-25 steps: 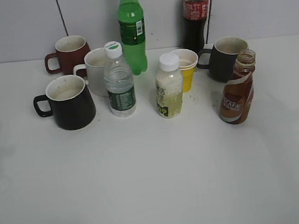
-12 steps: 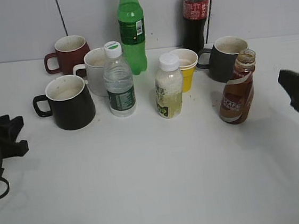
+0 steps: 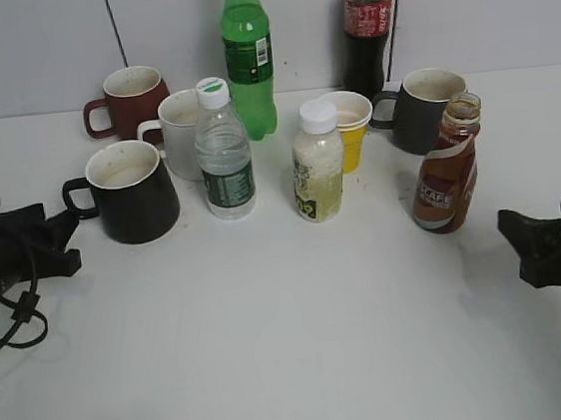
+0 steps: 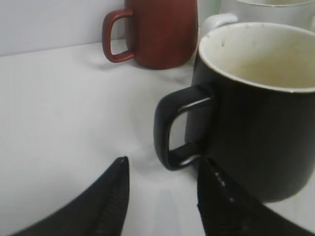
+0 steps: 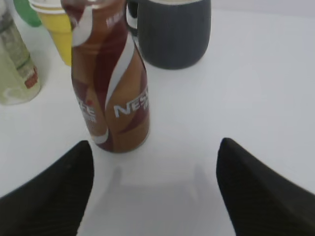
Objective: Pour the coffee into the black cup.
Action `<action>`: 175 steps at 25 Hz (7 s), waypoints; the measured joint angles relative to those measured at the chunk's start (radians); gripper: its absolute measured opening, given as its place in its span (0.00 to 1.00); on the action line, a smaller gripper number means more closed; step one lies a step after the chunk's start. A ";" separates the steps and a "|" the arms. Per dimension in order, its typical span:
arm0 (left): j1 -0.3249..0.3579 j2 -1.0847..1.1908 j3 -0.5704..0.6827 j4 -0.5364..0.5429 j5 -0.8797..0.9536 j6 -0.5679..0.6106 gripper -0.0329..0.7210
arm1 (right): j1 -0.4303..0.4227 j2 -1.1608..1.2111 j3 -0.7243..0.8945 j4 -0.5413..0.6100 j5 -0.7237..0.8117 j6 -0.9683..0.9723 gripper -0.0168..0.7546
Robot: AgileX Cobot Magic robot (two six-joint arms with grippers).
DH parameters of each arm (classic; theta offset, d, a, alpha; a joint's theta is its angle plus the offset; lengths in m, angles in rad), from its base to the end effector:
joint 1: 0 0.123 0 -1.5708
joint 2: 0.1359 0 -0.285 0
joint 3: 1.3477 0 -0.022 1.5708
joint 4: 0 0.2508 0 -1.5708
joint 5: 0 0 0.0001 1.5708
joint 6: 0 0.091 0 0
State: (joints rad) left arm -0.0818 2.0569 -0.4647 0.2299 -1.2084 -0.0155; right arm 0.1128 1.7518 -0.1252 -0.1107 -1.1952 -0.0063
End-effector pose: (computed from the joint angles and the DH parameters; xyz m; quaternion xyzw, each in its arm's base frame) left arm 0.2867 -0.0430 0.0790 0.1229 0.7949 -0.0907 0.5872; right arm 0.2014 0.0322 0.1130 -0.0947 0.8123 0.0609 0.5723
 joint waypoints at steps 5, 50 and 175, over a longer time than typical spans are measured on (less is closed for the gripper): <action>0.000 0.014 -0.061 0.004 0.000 0.000 0.52 | 0.000 0.032 0.000 0.005 -0.010 -0.003 0.78; 0.000 0.185 -0.350 0.127 0.030 0.004 0.11 | 0.000 0.258 -0.272 -0.204 -0.014 -0.001 0.81; -0.454 -0.138 -0.116 0.018 0.052 0.009 0.10 | 0.337 0.110 -0.533 0.004 0.076 -0.509 0.68</action>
State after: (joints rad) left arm -0.5354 1.9191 -0.5808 0.2480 -1.1566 -0.0062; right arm 0.4500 1.8618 -0.6580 -0.1063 -1.1191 -0.5149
